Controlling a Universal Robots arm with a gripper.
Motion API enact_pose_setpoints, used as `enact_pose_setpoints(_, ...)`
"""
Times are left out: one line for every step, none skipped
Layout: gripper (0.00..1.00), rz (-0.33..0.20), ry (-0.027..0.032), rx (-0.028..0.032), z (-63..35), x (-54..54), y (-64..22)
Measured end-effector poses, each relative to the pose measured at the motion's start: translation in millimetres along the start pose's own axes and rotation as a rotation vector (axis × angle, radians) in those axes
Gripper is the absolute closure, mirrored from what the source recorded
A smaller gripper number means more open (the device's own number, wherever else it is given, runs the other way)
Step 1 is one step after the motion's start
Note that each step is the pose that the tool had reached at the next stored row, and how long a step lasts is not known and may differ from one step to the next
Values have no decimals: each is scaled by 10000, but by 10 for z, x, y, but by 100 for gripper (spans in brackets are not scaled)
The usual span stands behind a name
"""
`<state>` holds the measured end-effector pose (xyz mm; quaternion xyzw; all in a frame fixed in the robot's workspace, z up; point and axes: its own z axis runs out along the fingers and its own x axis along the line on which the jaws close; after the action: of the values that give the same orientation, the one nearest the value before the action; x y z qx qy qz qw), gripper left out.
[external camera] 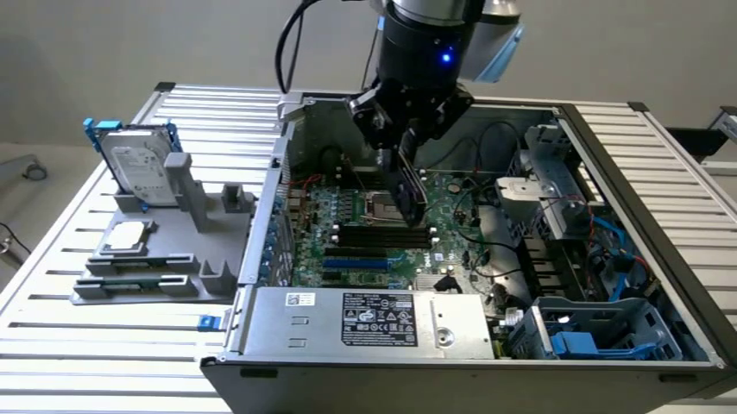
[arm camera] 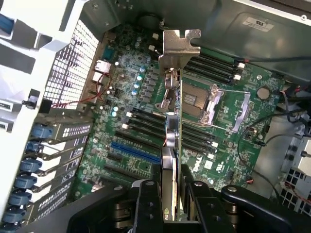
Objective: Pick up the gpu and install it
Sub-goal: 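Insert the gpu into the slot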
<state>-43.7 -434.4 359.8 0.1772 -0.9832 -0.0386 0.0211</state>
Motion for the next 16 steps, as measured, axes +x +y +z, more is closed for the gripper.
enact_pose_setpoints(73,-178,15,6,3,0,0)
enact_pose_setpoints(73,-358,29,12,7,0,-1)
enact_pose_setpoints(73,-553,45,18,10,0,-1)
enact_pose_setpoints(73,-732,59,23,14,0,-1)
enact_pose_setpoints(73,-906,73,29,17,0,-2)
enact_pose_setpoints(73,-1090,88,34,20,0,-2)
enact_pose_setpoints(73,-1276,103,39,24,-1,-2)
enact_pose_setpoints(73,-1454,117,43,27,-1,-2)
enact_pose_setpoints(73,-1634,133,49,29,-1,-3)
enact_pose_setpoints(73,-1813,147,53,32,-1,-3)
enact_pose_setpoints(73,-1992,161,59,34,-1,-3)
enact_pose_setpoints(73,-2172,173,63,37,-1,-3)
enact_pose_setpoints(73,-2367,188,69,39,-1,-4)
enact_pose_setpoints(73,-2542,201,75,40,-1,-4)
enact_pose_setpoints(73,-2719,216,82,41,-1,-4)
enact_pose_setpoints(73,-2900,229,87,43,-1,-4)
